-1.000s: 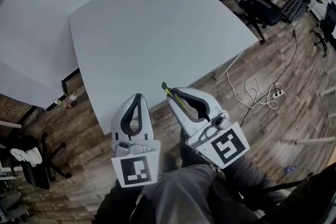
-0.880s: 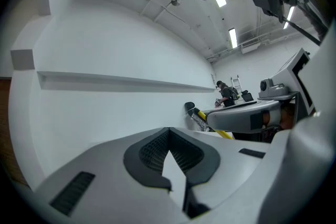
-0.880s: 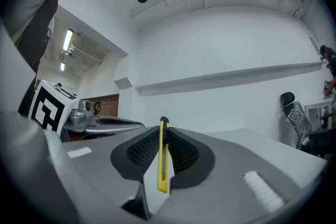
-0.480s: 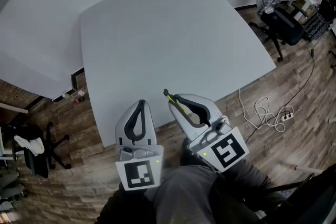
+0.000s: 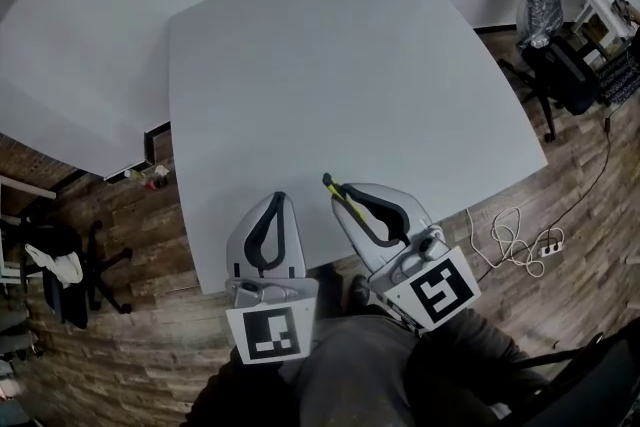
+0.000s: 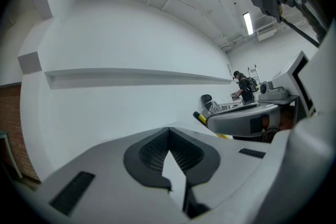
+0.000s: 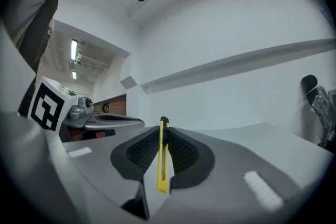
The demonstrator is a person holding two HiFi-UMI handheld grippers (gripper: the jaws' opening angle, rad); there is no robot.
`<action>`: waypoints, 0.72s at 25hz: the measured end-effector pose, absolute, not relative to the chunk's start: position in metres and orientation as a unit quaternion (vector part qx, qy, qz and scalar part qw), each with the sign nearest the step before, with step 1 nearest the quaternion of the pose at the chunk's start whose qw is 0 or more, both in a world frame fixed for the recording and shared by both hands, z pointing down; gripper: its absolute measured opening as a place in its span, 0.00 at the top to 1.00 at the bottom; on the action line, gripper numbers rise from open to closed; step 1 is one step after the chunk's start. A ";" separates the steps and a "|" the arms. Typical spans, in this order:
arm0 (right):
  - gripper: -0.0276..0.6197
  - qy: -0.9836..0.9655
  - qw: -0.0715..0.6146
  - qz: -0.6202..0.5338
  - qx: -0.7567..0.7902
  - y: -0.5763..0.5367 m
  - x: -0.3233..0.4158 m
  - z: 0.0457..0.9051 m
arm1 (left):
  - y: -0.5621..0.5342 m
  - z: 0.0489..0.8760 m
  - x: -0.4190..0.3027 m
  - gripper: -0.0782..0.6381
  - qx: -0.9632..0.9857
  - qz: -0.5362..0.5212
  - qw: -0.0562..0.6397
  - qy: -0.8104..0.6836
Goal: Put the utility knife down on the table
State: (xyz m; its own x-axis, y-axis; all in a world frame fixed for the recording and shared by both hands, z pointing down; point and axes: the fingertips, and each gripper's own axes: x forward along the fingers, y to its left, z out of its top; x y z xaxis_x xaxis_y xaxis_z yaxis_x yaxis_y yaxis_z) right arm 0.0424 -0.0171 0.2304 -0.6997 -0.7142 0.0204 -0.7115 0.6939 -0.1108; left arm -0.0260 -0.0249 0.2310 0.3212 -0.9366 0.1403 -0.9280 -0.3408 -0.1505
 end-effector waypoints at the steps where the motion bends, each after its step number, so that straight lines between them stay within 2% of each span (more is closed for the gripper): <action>1: 0.88 0.920 0.011 -0.052 -0.388 -0.020 0.041 0.232 | -0.028 0.233 -0.027 0.89 -0.813 -0.100 0.022 0.574; 18: 0.88 0.914 -0.024 -0.055 -0.401 -0.140 -0.007 0.257 | -0.143 0.263 -0.071 0.89 -0.830 -0.112 0.021 0.546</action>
